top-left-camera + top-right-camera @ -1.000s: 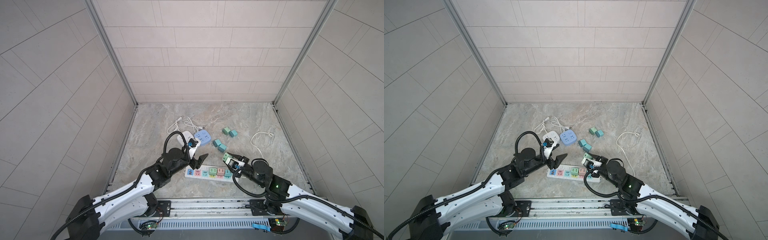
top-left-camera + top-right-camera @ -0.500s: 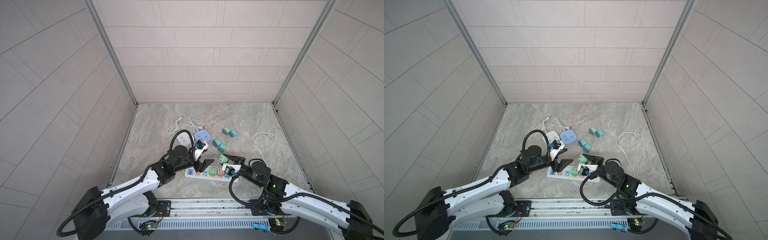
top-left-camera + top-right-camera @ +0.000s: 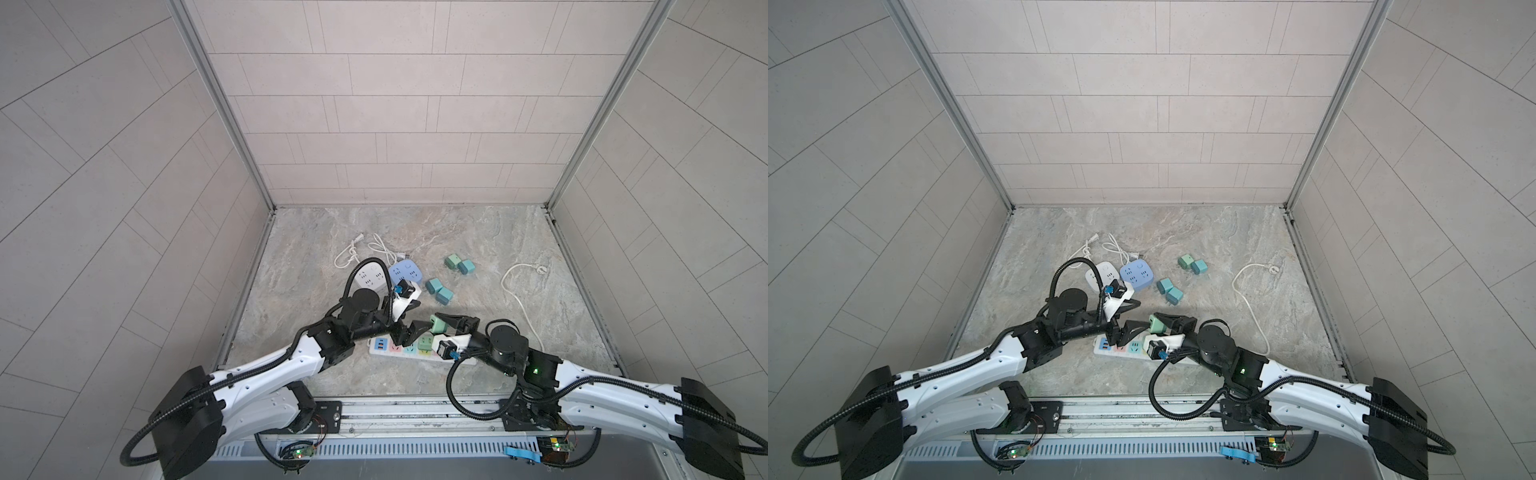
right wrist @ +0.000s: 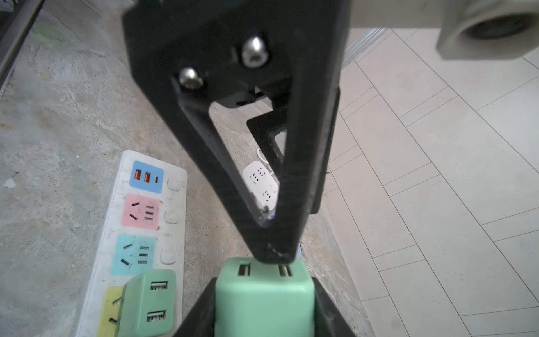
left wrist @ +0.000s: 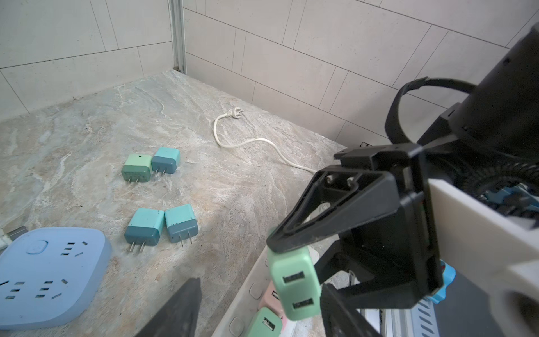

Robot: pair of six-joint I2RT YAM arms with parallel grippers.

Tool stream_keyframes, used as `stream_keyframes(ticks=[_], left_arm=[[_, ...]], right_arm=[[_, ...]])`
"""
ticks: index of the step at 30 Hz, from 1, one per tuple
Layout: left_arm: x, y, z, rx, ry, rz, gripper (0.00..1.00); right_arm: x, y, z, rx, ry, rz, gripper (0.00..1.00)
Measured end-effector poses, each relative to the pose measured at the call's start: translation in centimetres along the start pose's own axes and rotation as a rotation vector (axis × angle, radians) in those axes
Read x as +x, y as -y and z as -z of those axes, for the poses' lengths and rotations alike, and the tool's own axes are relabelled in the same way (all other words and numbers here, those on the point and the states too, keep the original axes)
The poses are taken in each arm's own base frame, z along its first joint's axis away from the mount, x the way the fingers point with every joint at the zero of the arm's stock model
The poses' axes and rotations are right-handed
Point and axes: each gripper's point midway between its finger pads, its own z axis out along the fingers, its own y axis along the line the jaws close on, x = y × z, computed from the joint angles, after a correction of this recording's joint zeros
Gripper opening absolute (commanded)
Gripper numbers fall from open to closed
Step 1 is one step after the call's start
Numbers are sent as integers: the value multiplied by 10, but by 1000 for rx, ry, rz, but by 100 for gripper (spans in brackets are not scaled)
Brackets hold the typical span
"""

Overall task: Insert the plug
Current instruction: 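Grasp the light-green adapter with the left gripper beside the right gripper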

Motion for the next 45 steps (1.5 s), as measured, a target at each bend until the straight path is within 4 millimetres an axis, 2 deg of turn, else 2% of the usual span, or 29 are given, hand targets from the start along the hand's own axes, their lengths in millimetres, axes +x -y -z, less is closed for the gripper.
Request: stream_keyframes(ticks=[9,15,17,26,34,45], left_arm=[[-1,0,-5,6,-8,8,67],[-1,-1,-9,5,-25,18,51],[-2,-1,-11,7,-29,19,49],[0,2,-16,22,-57,30,45],[1,3,-19,31,-72,45,34],[1,3,-27,41,-97,61,37]], right_arm=[[-10,8,-9,30,2,4,0],[-22,16,-10,56,22,0,0],[-24,17,-10,60,26,0,0],[-26,16,-9,65,27,5,0],[-24,18,-9,76,11,21,0],[-20,20,-7,86,-10,29,0]])
